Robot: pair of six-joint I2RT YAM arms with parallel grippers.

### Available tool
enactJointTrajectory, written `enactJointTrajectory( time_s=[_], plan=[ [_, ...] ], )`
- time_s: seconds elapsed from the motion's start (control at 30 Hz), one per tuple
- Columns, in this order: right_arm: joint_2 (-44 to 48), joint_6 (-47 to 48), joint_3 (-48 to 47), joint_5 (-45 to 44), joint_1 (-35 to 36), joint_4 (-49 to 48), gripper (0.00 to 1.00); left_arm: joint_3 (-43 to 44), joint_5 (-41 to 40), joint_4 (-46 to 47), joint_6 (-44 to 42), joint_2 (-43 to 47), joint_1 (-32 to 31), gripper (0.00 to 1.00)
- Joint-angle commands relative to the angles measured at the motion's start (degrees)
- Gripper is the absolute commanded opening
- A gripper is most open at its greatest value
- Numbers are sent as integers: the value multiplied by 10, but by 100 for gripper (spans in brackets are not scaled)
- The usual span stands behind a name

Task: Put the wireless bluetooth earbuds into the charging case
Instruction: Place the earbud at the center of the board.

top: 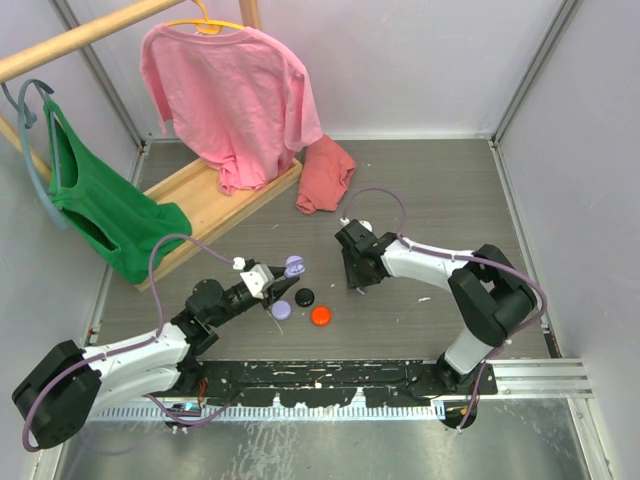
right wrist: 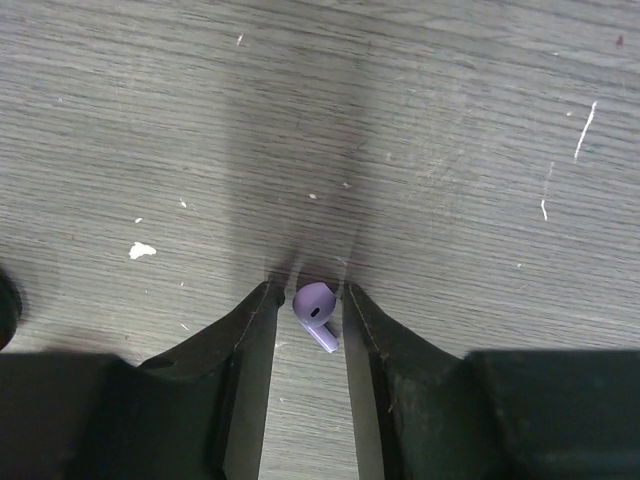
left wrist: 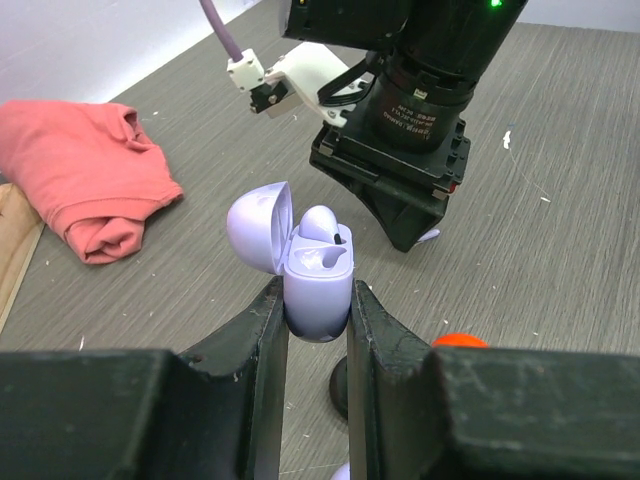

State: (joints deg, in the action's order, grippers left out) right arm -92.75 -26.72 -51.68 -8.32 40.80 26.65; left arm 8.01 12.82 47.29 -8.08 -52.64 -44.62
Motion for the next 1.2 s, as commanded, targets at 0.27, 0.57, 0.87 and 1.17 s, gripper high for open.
enactJointTrajectory(
  time_s=[0.27,0.57,0.87,1.17],
  plan=[
    [-66,30,-84,-57,33,101,39,18,5,30,2,3,-2,1],
    [-94,46,-114,-54,38,150,37,18,6,29,1,4,-1,1],
    [-98,72,-118,-5,37,163,37,18,8,29,1,4,-2,1],
    [-115,89,-122,8,29,149,37,18,10,30,1,6,-1,1]
  ],
)
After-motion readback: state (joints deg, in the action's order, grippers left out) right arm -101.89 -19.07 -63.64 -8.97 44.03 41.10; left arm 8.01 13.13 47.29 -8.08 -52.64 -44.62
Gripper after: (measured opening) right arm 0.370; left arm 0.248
